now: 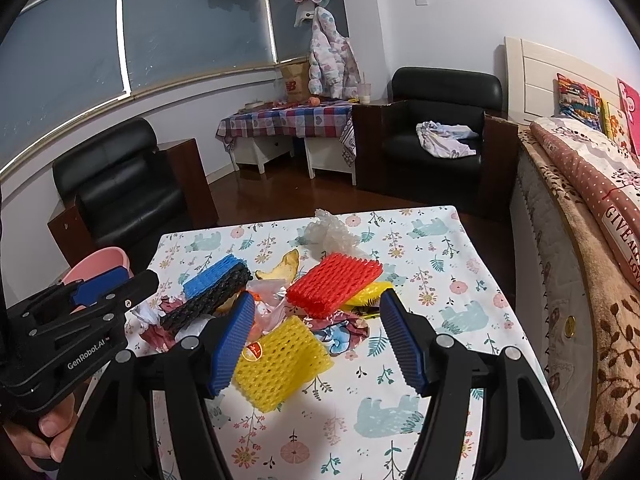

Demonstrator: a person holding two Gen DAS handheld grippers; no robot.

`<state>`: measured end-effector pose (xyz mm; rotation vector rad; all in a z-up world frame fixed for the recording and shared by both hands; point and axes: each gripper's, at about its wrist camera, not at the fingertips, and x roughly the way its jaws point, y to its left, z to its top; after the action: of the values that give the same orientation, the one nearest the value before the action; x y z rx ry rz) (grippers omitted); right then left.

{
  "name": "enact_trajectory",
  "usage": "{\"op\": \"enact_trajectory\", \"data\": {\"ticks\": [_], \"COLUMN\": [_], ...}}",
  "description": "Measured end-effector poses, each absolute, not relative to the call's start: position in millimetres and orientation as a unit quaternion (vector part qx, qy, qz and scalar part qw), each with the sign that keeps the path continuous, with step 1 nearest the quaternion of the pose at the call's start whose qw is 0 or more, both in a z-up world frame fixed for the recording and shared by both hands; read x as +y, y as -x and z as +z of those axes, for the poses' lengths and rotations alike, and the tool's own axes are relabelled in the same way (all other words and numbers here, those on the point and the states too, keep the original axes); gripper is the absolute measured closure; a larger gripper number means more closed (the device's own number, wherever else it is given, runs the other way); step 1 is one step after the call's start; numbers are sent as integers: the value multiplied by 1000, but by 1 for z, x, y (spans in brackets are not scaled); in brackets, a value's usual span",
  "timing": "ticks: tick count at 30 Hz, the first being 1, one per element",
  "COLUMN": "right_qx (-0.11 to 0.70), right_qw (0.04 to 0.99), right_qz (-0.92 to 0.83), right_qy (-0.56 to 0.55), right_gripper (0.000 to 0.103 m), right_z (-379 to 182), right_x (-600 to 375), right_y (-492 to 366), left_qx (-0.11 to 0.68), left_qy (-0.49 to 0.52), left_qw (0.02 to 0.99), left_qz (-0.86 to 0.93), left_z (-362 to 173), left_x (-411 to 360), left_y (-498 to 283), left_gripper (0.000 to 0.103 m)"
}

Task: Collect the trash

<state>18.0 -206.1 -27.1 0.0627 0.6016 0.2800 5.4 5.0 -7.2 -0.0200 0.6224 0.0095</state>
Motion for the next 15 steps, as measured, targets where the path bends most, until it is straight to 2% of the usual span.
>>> {"op": "enact_trajectory", "data": {"ticks": [15], "right_qx": [294], "right_qw": [945], "right_qz": [137], "right_qy": [-32], "right_gripper": [38], "right_z": [-26], "right_x": [-207], "right_y": [-18], "left_qx": [308], "left_qy": [11], "left_qw": [951], "left_qz": [4], "left_z": [-8], "left_x": [5], "left_y": [-6], "left_gripper": [61]}}
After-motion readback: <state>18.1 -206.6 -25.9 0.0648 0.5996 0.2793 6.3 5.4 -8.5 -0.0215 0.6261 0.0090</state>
